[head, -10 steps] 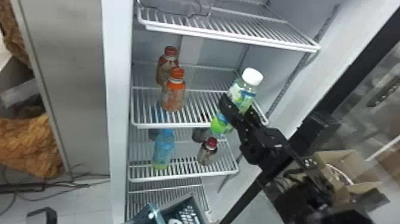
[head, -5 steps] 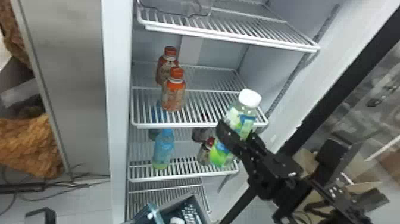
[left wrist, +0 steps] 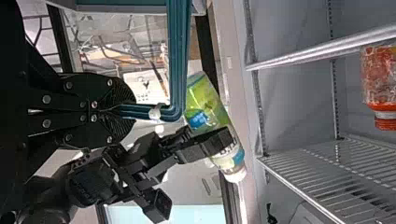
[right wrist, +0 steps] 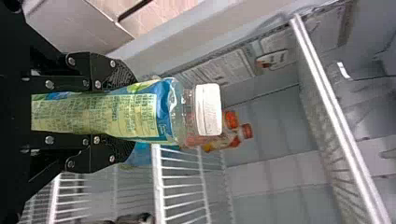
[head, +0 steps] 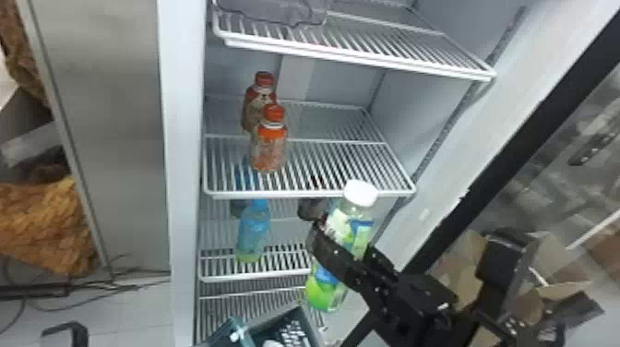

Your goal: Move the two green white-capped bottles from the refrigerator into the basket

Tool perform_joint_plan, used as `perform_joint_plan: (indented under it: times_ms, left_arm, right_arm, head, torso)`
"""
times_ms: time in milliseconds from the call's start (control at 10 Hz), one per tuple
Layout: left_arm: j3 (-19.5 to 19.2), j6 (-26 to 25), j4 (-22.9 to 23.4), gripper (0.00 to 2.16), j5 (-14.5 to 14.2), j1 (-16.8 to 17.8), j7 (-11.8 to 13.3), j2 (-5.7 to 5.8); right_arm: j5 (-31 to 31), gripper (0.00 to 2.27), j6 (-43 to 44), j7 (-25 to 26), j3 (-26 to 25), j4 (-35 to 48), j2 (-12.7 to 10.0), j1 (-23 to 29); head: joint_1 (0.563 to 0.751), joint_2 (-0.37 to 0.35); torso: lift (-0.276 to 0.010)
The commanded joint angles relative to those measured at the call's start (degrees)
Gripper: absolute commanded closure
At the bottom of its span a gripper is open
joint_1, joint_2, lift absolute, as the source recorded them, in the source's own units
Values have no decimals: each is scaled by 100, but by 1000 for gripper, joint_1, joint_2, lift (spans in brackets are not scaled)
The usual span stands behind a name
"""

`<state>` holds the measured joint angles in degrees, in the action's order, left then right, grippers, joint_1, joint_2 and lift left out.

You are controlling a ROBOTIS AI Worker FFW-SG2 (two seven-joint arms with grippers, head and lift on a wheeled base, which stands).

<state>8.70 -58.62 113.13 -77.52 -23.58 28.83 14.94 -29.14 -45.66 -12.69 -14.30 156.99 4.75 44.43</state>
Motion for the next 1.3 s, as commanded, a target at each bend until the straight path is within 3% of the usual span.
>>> perform_joint_plan:
  times_ms: [0,200,500,800,1200]
  left_arm:
    - [21,-2,0,1213,5,24,0,0]
    - [21,-2,0,1213,5,10,0,9]
    - [21,-16,0,1213,17,24,0,9]
    - [21,-16,0,1213,17,24,0,9]
    - [21,-2,0,1213,17,10,0,9]
  right_arm:
    - [-205,903,-257,3,-44,-97,-71,112]
    - [-570,903,-792,47,-112,-153,-133,211]
    - [-1393,903,-1495,548,-112,72,-168,506]
    - [-1702,903,-1537,698,-124,-26,-220,647]
    - [-2090,903,-1917,1365,-78,381,-247,998]
  head:
    - [695,-350]
    - [695,-350]
    - [695,-350]
    - [695,-350]
    - [695,-350]
  torso:
    - [-4]
    - [-4]
    - [-4]
    - [-4]
    - [-4]
